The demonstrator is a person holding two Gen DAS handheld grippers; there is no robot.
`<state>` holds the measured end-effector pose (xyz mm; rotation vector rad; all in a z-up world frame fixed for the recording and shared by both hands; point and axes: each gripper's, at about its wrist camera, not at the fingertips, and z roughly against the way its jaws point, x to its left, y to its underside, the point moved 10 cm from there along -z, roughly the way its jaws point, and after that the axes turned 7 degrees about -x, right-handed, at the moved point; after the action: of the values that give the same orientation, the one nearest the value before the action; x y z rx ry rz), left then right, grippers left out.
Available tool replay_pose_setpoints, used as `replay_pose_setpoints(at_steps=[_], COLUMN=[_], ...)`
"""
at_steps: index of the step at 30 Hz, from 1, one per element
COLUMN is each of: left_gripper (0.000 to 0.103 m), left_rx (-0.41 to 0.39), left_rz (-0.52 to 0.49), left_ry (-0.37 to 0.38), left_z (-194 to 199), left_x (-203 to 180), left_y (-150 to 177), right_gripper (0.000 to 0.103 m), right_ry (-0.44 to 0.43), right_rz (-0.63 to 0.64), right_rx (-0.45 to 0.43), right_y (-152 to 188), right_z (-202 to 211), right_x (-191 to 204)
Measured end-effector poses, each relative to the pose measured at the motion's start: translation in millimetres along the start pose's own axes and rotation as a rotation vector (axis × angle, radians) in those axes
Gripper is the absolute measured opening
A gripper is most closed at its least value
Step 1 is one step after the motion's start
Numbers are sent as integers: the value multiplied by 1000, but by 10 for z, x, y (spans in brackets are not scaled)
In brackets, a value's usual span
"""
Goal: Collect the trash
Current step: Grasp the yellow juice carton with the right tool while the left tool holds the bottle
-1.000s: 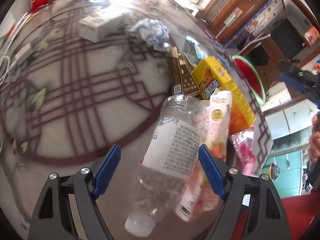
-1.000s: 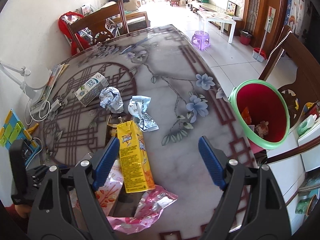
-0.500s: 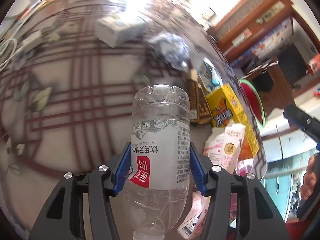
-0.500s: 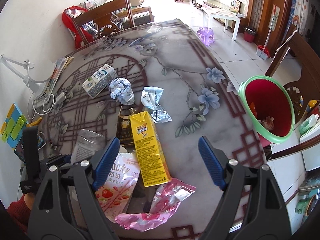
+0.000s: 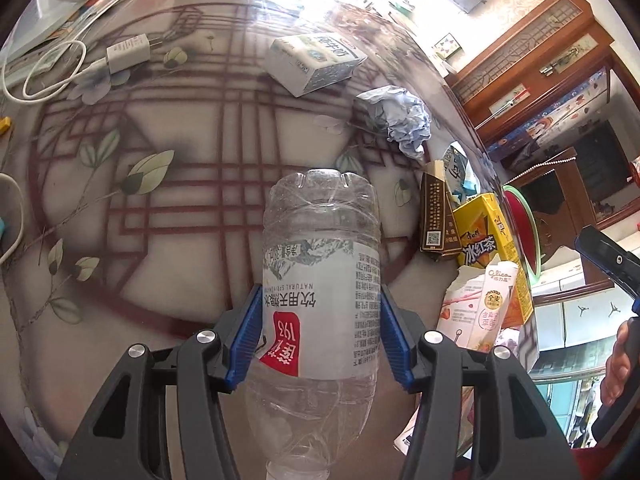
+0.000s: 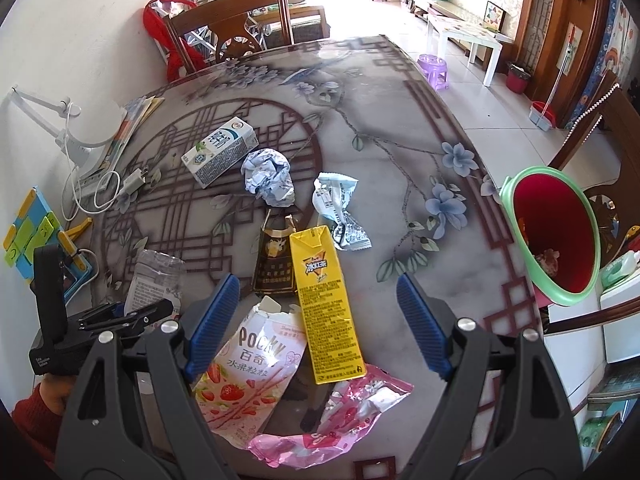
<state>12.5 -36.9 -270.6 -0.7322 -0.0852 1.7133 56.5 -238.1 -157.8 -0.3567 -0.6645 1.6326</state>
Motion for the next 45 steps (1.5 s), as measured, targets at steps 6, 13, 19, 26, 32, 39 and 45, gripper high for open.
replay_pose_setpoints(at_steps=[6,13,19,26,32,39,45], left_gripper=[52,52,52,52,52,52,52], left_rx=[-2,1,1,8,15,27,36], left_rz=[-14,-24,-21,-12,-15,-24,-24], left_ry=[10,15,11,4,6,7,5], left_z=[-21,-32,-20,-37,-73,-129,-147], left_x=[-51,-84,-73,-57,-69,-101,-97], left_y=[-18,-38,-25,7,15,22,28], right_gripper=[79,79,79,79,79,79,79], right_ry=[7,8,6,0,0,0,-1], right_rz=[-5,-9,-10,-10,-17,-31,-36], right_rx=[3,3,7,10,18,24,27], right_y=[25,33,44,69,92,107,114], right_z=[8,11,11,7,-7,-12,-28], right_x=[-20,-42,-54,-43,-49,-85,-104])
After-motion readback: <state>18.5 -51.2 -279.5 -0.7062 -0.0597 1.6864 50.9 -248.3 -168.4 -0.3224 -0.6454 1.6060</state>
